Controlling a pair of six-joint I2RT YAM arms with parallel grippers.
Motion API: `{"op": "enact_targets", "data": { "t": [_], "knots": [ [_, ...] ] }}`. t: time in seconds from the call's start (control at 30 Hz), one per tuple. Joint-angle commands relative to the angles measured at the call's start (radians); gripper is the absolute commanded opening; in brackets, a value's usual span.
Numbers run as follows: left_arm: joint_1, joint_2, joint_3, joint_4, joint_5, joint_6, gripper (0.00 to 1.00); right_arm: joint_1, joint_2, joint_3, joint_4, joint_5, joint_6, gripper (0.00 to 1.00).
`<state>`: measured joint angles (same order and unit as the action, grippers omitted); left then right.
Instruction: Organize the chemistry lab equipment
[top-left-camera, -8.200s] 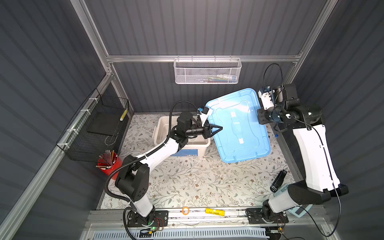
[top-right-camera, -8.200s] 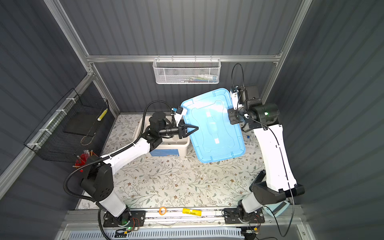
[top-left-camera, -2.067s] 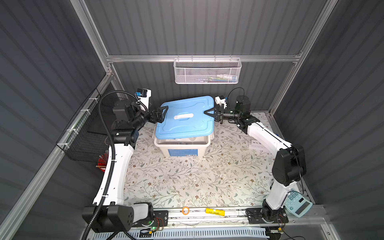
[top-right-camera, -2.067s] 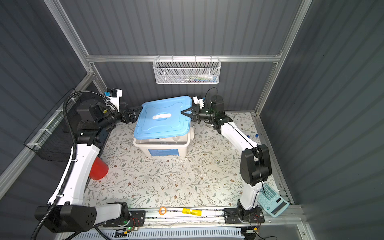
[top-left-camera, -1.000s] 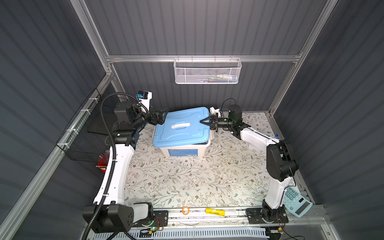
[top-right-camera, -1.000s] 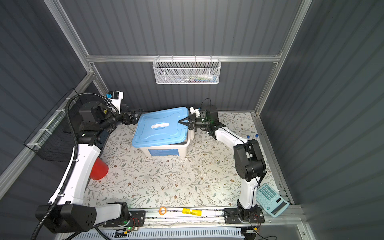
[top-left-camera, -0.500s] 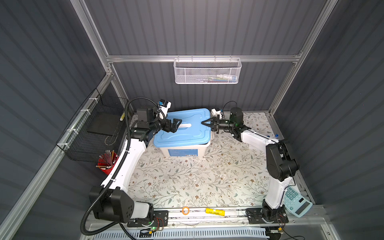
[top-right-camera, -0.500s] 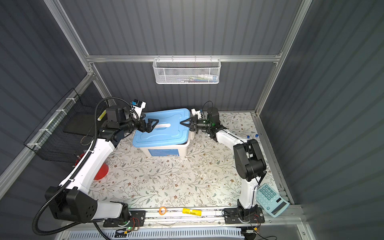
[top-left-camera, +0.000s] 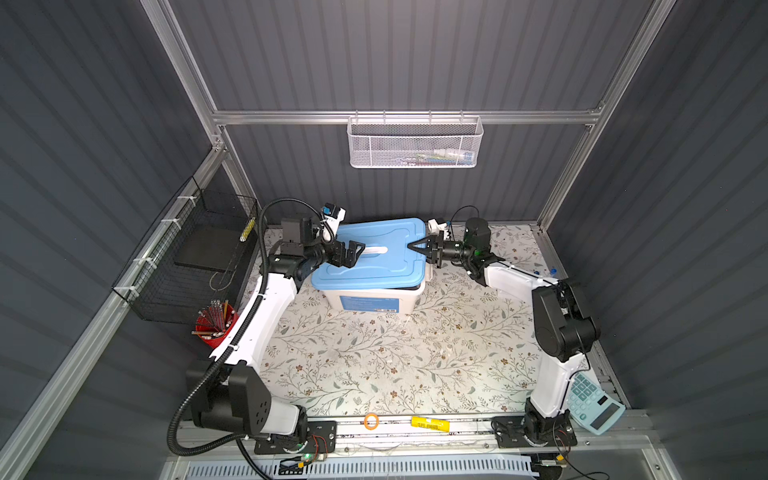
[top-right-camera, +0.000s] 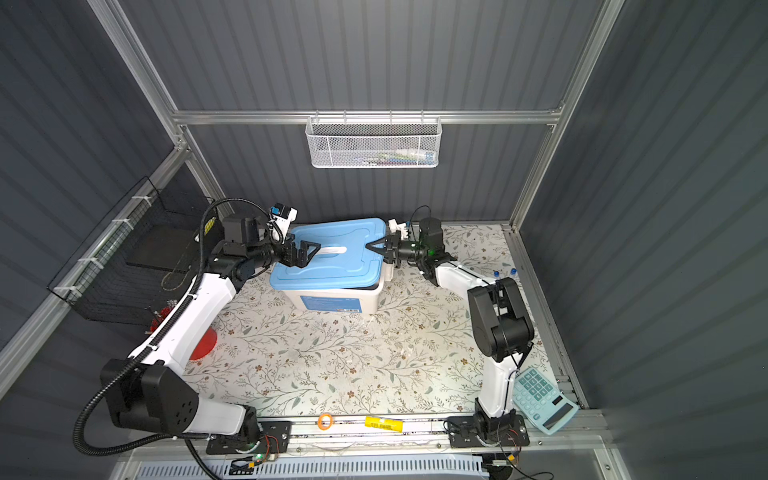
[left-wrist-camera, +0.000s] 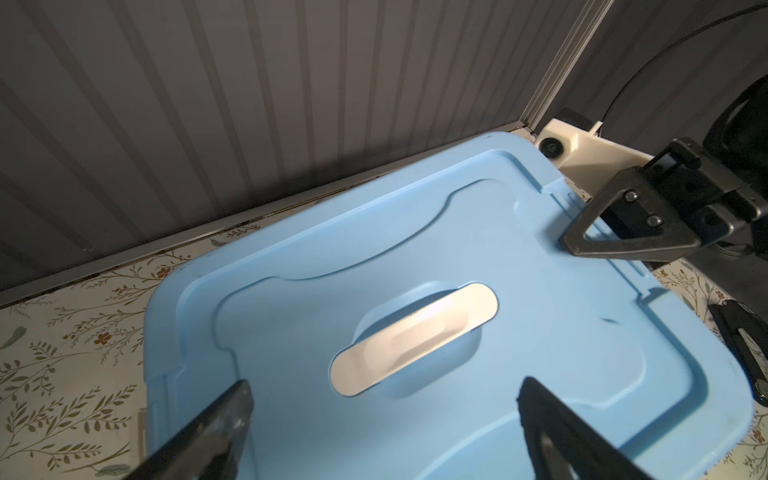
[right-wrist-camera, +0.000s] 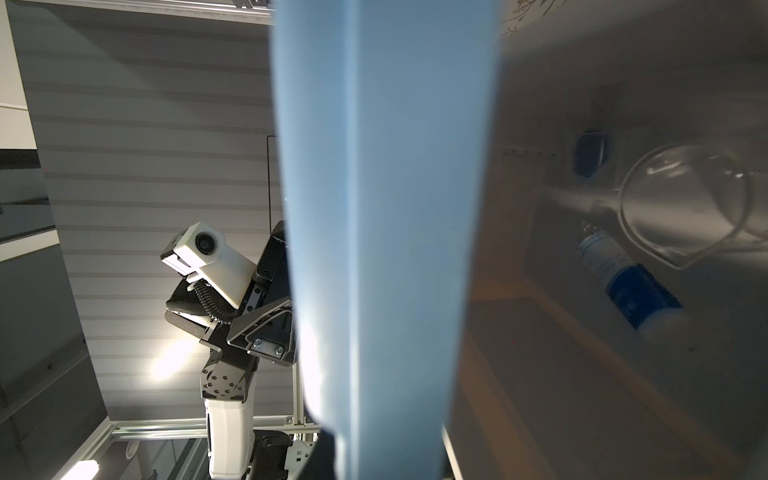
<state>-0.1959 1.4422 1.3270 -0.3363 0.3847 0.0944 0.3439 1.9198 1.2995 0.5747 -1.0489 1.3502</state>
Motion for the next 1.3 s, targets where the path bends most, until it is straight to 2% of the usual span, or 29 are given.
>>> {"op": "enact_targets", "data": {
  "t": [0.0,0.2,0.53,0.67,0.8,0.93,1.13,1.27],
  "knots": [
    [-0.005,0.019,-0.025,0.005,-0.003,0.015,0.99,-0.008,0.007,-0.013,0.040,0.007,-0.003,0.16],
    [-0.015,0.049,-0.063,0.016,-0.012,0.017,0.99,-0.010,0.005,-0.025,0.044,0.010,-0.008,0.19],
    [-0.037,0.069,-0.089,0.018,-0.048,0.037,0.99,-0.012,-0.013,-0.021,-0.024,0.012,-0.063,0.30],
    [-0.039,0.073,-0.088,0.015,-0.049,0.042,0.99,-0.013,-0.035,-0.005,-0.127,0.026,-0.137,0.36],
    [-0.040,0.072,-0.090,0.014,-0.049,0.047,0.99,-0.013,-0.065,0.035,-0.299,0.053,-0.263,0.40],
    [-0.040,0.073,-0.091,0.014,-0.049,0.050,0.99,-0.017,-0.078,0.058,-0.380,0.063,-0.322,0.55],
    [-0.040,0.081,-0.088,0.016,-0.048,0.051,0.99,-0.022,-0.096,0.084,-0.479,0.083,-0.395,0.58],
    [-0.040,0.084,-0.087,0.018,-0.046,0.053,0.99,-0.022,-0.108,0.124,-0.610,0.118,-0.488,0.58]
  ]
}}
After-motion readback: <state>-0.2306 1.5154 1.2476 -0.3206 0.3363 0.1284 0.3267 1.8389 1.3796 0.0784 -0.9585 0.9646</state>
